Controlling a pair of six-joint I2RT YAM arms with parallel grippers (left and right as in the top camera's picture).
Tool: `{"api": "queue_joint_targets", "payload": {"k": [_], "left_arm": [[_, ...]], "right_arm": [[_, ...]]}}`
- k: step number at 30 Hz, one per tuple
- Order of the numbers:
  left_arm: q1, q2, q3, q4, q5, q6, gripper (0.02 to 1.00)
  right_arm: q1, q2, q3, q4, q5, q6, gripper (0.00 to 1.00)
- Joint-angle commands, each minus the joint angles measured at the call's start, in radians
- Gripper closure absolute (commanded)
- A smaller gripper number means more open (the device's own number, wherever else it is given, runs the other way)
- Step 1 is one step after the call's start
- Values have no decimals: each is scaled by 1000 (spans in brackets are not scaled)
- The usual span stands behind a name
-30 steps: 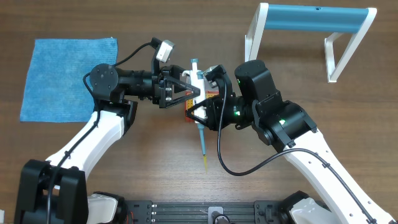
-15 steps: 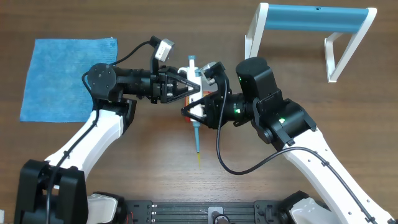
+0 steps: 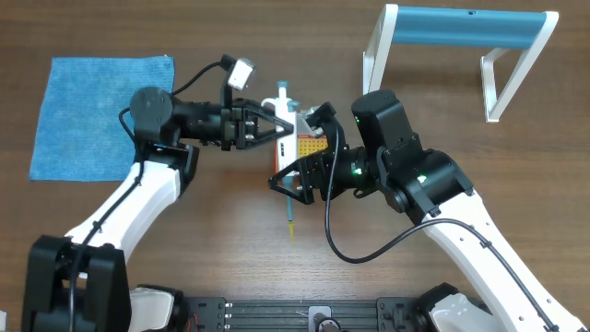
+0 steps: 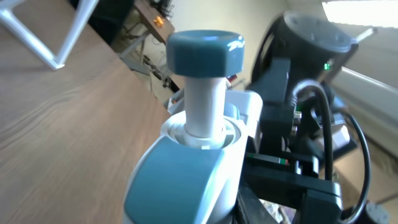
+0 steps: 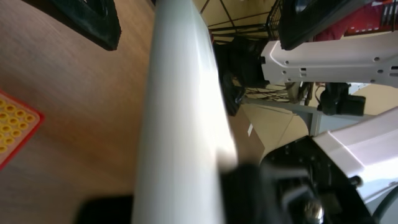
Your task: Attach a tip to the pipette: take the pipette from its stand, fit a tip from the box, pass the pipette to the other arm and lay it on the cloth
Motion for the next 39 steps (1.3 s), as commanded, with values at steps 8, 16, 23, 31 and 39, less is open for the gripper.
{"api": "queue_joint_targets", "payload": {"k": [8, 16, 23, 31, 39], "left_arm": [[314, 32, 164, -1239, -557, 731, 991], [621, 365, 1103, -2353, -1291, 1329, 991], [617, 882, 1670, -2428, -1436, 1402, 993], [518, 1070, 1689, -2359, -1691, 1492, 993], [519, 1106, 1689, -2316, -1691, 1513, 993]], "right_arm": [[-164, -42, 7, -11, 131, -106, 174], [-163, -42, 7, -11, 180, -103, 176], [-163, -40, 7, -10, 190, -85, 174], [-161, -16, 7, 24, 204, -2, 176], [-161, 49, 7, 50, 206, 17, 176]]}}
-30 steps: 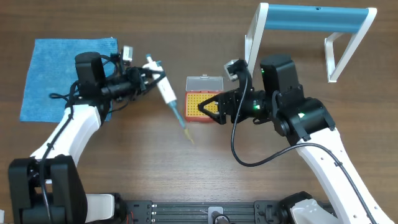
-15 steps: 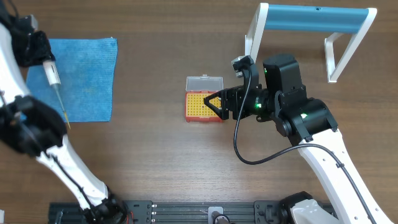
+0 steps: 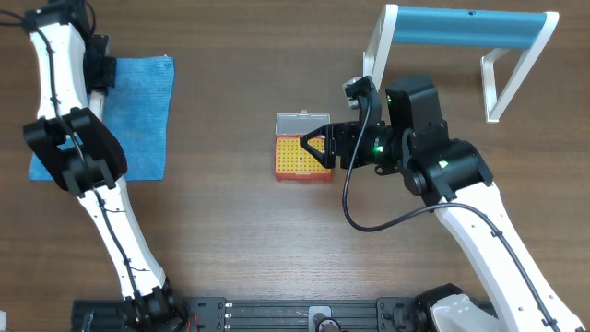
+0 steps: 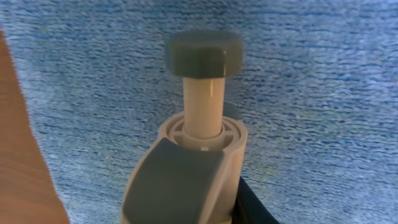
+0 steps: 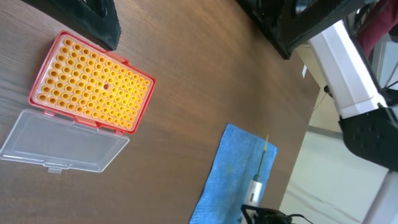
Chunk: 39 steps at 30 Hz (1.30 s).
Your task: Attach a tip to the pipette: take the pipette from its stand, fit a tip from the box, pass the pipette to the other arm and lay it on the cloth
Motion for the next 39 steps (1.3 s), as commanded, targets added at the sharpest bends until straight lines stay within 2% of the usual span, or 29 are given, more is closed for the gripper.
{"api": "queue_joint_targets", "payload": {"k": [1, 12, 14, 16, 19, 20, 21, 22, 23, 25, 28, 30, 33, 35, 39], "left_arm": [[5, 55, 31, 8, -22, 3, 993], [5, 68, 31, 15, -13, -1, 989], [5, 68, 31, 26, 8, -1, 844], [5, 68, 31, 31, 22, -2, 759], [4, 68, 31, 32, 31, -1, 728], [4, 68, 31, 32, 31, -2, 667], [4, 68, 31, 31, 31, -2, 647], [4, 68, 31, 31, 31, -2, 516], [4, 68, 31, 30, 31, -2, 432], [4, 66, 32, 15, 31, -2, 66], [3, -8, 44, -41, 51, -111, 60], [3, -52, 55, -47, 97, -111, 58], [3, -182, 65, -47, 249, -112, 58], [3, -246, 65, -48, 317, -112, 56], [3, -373, 65, -122, 377, -115, 58]], "right_arm": [[-3, 37, 6, 12, 14, 35, 176], [-3, 39, 6, 12, 15, 53, 174], [-3, 39, 6, 12, 15, 53, 176], [-3, 39, 6, 12, 15, 57, 174], [-3, 39, 6, 12, 15, 57, 172], [-3, 39, 6, 12, 15, 57, 174], [-3, 39, 6, 12, 15, 57, 176], [-3, 39, 6, 12, 15, 57, 174], [-3, 39, 6, 12, 15, 57, 174], [-3, 39, 6, 12, 15, 57, 176], [-3, 39, 6, 13, 16, 51, 174], [-3, 36, 6, 20, 45, 52, 174], [-5, 23, 6, 26, 161, 24, 174], [-5, 11, 6, 26, 216, -14, 174], [-29, -23, 6, 26, 302, -70, 174]]}}
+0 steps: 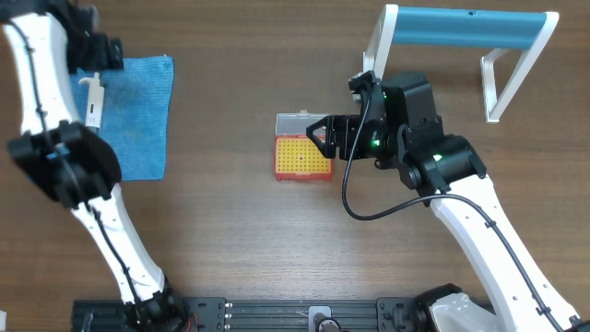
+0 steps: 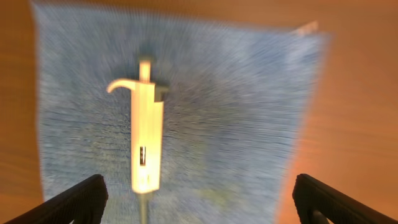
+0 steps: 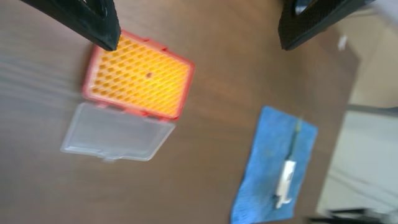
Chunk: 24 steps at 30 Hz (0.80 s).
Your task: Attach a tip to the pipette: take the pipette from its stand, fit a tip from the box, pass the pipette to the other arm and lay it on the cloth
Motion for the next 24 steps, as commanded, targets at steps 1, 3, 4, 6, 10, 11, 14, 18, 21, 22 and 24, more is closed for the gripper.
{"api": "queue_joint_targets", "payload": {"k": [1, 3, 4, 6, 10, 11, 14, 18, 21, 22, 24], "left_arm": [[1, -203, 35, -101, 129, -16, 58], [3, -271, 35, -203, 126, -16, 56], [3, -300, 35, -255, 126, -16, 58], [2, -361, 24, -290, 132, -86, 56], [-27, -497, 22, -290, 303, -108, 58], [-36, -529, 22, -290, 310, -131, 56], [-89, -651, 21, -290, 309, -171, 56], [-159, -826, 18, -290, 308, -172, 56], [-175, -1003, -74, -290, 280, -180, 56], [-175, -1044, -113, -290, 272, -182, 58], [-175, -1164, -250, -290, 271, -182, 58]], "right_arm": [[-40, -64, 6, 5, 158, -96, 174], [-72, -90, 6, 5, 189, -181, 174], [-85, -98, 6, 5, 191, -219, 174], [-121, -125, 6, 4, 191, -300, 174], [-177, -208, 6, -23, 192, -329, 174], [-185, -233, 6, -45, 199, -333, 174], [-192, -342, 6, -147, 264, -378, 174], [-192, -518, 2, -300, 299, -420, 174], [-192, -714, -43, -357, 308, -459, 174], [-192, -774, -64, -371, 327, -459, 174], [-192, -889, -108, -409, 364, -457, 174]]}}
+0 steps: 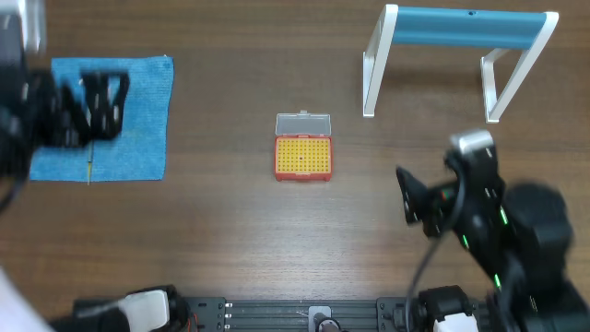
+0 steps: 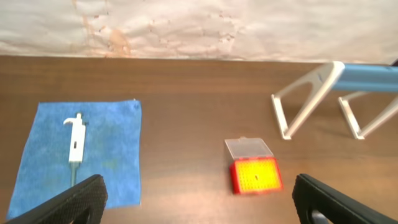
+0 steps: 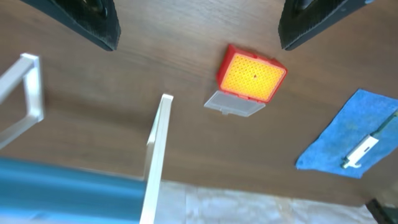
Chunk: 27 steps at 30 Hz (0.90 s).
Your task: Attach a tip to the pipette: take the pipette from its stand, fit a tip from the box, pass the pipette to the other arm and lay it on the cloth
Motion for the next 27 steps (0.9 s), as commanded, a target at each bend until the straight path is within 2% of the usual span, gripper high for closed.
{"api": "queue_joint_targets", "payload": {"k": [1, 7, 10, 13, 16, 23, 27], "left_arm": [[-5, -266, -314, -10, -16, -21, 53], [-3, -652, -918, -6, 2, -85, 56], [-3, -838, -1254, 50, 87, -129, 56], [-3, -935, -1466, 154, 165, -217, 56], [-3, -945, -1565, 227, 183, -270, 38], [-3, -945, -1702, 404, 175, -272, 23], [-3, -945, -1710, 414, 175, -272, 23]], "right_arm": [[-4, -269, -117, -69, 78, -37, 174], [-4, -595, -293, -45, 77, 80, 174], [-4, -551, -359, -38, 71, 93, 174], [-4, -523, -444, 32, 71, 93, 174], [-4, -520, -485, 45, 82, 93, 174], [-4, -520, -491, -31, 71, 97, 174], [-4, -520, -491, -31, 71, 97, 174]]}}
